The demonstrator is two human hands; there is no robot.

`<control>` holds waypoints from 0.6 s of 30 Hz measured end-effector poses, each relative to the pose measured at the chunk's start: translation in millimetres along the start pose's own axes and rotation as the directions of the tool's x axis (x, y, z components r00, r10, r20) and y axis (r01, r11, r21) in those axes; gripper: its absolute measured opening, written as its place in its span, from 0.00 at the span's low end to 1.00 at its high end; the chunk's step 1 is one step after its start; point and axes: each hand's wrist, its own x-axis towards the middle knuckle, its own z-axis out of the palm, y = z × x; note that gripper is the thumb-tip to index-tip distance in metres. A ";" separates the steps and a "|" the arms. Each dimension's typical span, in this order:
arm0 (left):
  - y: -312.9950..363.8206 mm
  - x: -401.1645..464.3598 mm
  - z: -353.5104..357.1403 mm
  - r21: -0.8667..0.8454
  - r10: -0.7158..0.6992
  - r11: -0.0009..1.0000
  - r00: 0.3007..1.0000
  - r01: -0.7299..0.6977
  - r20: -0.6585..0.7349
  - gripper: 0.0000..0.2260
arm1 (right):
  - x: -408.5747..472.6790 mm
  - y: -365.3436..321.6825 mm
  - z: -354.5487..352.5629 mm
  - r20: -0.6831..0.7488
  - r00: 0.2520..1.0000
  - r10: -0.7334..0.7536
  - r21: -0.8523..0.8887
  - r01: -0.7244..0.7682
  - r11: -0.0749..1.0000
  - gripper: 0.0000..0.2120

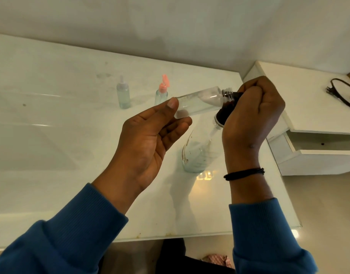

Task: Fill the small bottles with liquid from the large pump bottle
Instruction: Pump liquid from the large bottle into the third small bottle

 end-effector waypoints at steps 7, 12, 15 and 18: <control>-2.2 -0.4 1.0 0.002 -0.013 1.000 1.000 0.013 0.016 0.14 | 5.9 -5.3 -2.1 -0.008 1.000 0.012 0.000 -0.012 1.000 0.14; -0.3 0.2 -0.2 -0.014 -0.012 1.000 1.000 0.012 0.006 0.13 | 2.2 -5.4 -0.4 0.011 0.999 0.033 0.022 -0.034 0.999 0.15; -1.6 0.3 0.2 -0.004 -0.014 1.000 1.000 0.014 0.018 0.13 | 9.9 -5.4 -2.9 0.002 0.999 0.045 0.025 -0.045 0.999 0.16; -2.4 -0.3 -0.2 -0.004 -0.014 1.000 1.000 0.014 0.018 0.14 | 7.2 -6.0 -0.5 0.001 0.997 0.083 0.095 -0.083 0.992 0.17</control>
